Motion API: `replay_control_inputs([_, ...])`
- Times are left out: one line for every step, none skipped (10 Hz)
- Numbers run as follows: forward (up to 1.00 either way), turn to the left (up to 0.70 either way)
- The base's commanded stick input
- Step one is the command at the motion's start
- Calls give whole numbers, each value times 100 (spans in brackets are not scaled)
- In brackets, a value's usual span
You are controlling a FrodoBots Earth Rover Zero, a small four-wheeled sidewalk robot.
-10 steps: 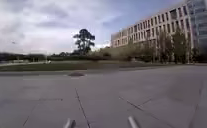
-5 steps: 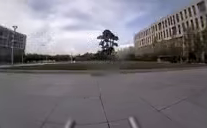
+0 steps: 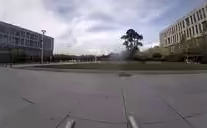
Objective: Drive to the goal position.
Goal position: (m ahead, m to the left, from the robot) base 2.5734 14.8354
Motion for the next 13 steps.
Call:
replay_control_inputs([0,45])
replay_control_inputs([0,16])
replay_control_inputs([0,0])
replay_control_inputs([0,0])
replay_control_inputs([0,0])
replay_control_inputs([0,6])
replay_control_inputs([0,45])
replay_control_inputs([0,39])
replay_control_inputs([0,2])
replay_control_inputs([0,0])
replay_control_inputs([0,0])
replay_control_inputs([49,0])
replay_control_inputs([70,0])
